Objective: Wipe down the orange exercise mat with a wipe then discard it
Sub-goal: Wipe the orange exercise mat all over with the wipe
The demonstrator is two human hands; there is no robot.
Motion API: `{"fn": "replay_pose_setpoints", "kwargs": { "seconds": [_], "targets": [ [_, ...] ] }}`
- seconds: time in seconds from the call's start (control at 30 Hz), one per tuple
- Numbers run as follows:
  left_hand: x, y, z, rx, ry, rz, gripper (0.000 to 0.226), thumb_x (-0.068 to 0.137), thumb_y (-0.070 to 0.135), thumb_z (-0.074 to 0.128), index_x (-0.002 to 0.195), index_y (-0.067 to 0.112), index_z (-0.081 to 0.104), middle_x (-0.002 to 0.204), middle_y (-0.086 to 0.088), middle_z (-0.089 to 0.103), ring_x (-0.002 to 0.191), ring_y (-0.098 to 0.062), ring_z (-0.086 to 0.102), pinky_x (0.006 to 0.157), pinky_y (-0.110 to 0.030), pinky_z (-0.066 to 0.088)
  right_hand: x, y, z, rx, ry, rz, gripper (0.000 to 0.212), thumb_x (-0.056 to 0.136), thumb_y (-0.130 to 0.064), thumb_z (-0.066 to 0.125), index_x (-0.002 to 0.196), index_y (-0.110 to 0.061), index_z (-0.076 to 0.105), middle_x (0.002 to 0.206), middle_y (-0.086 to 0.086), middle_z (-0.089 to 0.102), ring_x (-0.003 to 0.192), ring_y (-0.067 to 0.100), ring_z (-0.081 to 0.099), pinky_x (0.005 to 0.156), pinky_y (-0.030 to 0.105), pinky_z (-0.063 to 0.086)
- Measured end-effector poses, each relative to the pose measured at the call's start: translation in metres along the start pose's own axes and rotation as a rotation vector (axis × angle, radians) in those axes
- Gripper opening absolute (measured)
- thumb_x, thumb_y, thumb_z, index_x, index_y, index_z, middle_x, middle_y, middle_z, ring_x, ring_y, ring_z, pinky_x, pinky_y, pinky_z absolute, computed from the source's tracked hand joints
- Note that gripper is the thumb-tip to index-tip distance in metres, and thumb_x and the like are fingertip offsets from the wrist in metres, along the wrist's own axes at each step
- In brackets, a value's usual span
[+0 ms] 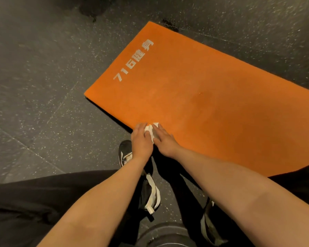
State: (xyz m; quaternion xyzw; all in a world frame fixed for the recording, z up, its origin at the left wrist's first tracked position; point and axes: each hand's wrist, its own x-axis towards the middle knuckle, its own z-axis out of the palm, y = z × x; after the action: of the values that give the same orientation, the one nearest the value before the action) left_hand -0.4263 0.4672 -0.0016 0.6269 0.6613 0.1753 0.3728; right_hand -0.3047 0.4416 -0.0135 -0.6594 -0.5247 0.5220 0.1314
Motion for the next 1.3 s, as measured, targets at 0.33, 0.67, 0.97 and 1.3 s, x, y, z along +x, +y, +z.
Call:
{"fn": "replay_pose_setpoints", "kwargs": {
  "seconds": [0.33,0.67,0.97,1.3],
  "targets": [
    [0.002,-0.020,0.041,0.248,-0.354,0.170,0.050,0.107,0.014,0.037,0.156,0.009,0.028,0.168,-0.009,0.000,0.155,-0.022,0.001,0.114,-0.018,0.002,-0.007,0.043,-0.008,-0.421,0.190,0.189,0.055,0.109,-0.033,0.031,0.162,-0.023,0.018,0.170,0.002,0.005,0.157,0.025,-0.002,0.125,0.048,0.006],
    [0.051,-0.029,0.039,0.325,-0.248,0.092,0.042,0.109,0.030,0.028,0.143,0.015,0.047,0.166,-0.014,0.018,0.154,-0.026,0.013,0.123,-0.044,0.016,-0.001,0.049,-0.005,-0.393,0.124,0.200,0.062,0.108,-0.031,0.036,0.163,-0.024,0.008,0.170,0.001,-0.006,0.156,0.025,-0.010,0.124,0.045,-0.003],
    [0.006,-0.022,0.062,0.279,-0.408,0.335,0.056,0.106,0.017,0.033,0.159,0.024,0.021,0.167,0.005,0.015,0.154,-0.015,0.006,0.126,-0.038,0.005,-0.008,0.057,-0.003,-0.172,0.360,0.174,0.049,0.108,-0.024,0.037,0.156,-0.016,0.035,0.168,0.003,0.018,0.156,0.019,0.009,0.124,0.032,0.008],
    [0.026,-0.021,0.053,0.600,-0.391,0.203,0.058,0.107,0.026,0.029,0.161,0.024,0.009,0.168,-0.006,-0.007,0.155,-0.025,-0.008,0.125,-0.046,-0.003,-0.012,0.056,0.011,-0.346,0.370,0.170,0.050,0.107,-0.022,0.037,0.156,-0.016,0.033,0.163,0.011,0.026,0.155,0.031,0.010,0.126,0.043,0.005]
  ]
}}
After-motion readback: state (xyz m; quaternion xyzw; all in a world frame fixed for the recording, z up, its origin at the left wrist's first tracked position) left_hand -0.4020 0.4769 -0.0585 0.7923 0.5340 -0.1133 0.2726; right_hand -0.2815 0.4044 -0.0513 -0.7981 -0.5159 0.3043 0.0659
